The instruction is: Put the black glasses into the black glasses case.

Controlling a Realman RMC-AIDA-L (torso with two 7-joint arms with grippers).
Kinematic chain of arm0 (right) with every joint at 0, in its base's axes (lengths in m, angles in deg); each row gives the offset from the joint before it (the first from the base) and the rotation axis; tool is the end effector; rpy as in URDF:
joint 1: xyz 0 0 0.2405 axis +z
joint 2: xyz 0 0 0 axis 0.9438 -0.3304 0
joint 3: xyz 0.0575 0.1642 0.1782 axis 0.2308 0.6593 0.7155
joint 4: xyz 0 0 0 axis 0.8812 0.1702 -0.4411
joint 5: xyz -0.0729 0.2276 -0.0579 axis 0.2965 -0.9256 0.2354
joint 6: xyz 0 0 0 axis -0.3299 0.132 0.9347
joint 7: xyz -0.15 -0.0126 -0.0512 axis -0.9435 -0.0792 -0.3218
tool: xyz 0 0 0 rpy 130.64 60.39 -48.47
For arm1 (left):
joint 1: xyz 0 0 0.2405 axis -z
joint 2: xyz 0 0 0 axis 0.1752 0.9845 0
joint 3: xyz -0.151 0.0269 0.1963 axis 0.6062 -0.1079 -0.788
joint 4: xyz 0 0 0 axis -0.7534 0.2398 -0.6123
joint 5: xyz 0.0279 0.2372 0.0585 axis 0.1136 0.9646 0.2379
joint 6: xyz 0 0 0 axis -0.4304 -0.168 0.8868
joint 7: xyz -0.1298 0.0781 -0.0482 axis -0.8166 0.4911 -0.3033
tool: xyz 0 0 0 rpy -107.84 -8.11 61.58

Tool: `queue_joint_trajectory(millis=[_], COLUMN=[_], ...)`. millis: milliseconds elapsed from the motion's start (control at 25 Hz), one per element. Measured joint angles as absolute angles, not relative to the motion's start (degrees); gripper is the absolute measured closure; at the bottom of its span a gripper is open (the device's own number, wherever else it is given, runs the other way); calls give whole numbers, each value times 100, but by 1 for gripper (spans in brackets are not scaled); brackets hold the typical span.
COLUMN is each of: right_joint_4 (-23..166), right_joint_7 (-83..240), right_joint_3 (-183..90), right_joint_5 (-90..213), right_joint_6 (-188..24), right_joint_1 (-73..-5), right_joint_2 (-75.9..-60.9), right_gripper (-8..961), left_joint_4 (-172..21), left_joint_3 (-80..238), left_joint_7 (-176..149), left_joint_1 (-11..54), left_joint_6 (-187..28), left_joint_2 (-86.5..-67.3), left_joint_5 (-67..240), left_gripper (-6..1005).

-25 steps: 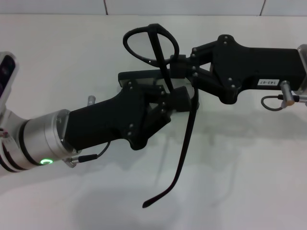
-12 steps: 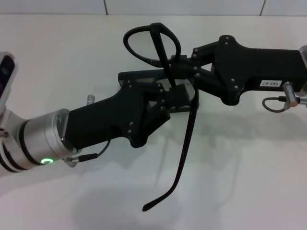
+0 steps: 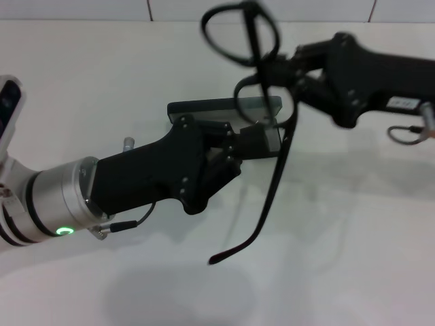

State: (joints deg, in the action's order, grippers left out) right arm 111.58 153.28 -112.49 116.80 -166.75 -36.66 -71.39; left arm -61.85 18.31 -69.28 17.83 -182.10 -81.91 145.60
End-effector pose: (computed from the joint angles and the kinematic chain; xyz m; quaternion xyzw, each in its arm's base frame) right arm 0.1228 0.3695 -0.0016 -0.9029 0.0304 0.4285 0.0126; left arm -0.2143 0.2804 -0.0455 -0.8354 -0.1075 -0.5385 0.0235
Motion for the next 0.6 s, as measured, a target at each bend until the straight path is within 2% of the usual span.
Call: queue_joint_trajectory(millis=[600], right_joint_4=[10204], right_joint_7=[14172], right_joint_3=[-10519], right_joint_5=[10170], right_joint_6=[-18069], right_joint_1=[-3606], right_joint_2=[-7173], right_gripper=[878], left_joint_4=[-6117], left_joint_3=[1557], left_joint_7=[-6858], left_joint_1=[1924], left_joint_6=[-18242], left_joint_2=[-8188], left_joint_5=[14657], left_gripper=[966])
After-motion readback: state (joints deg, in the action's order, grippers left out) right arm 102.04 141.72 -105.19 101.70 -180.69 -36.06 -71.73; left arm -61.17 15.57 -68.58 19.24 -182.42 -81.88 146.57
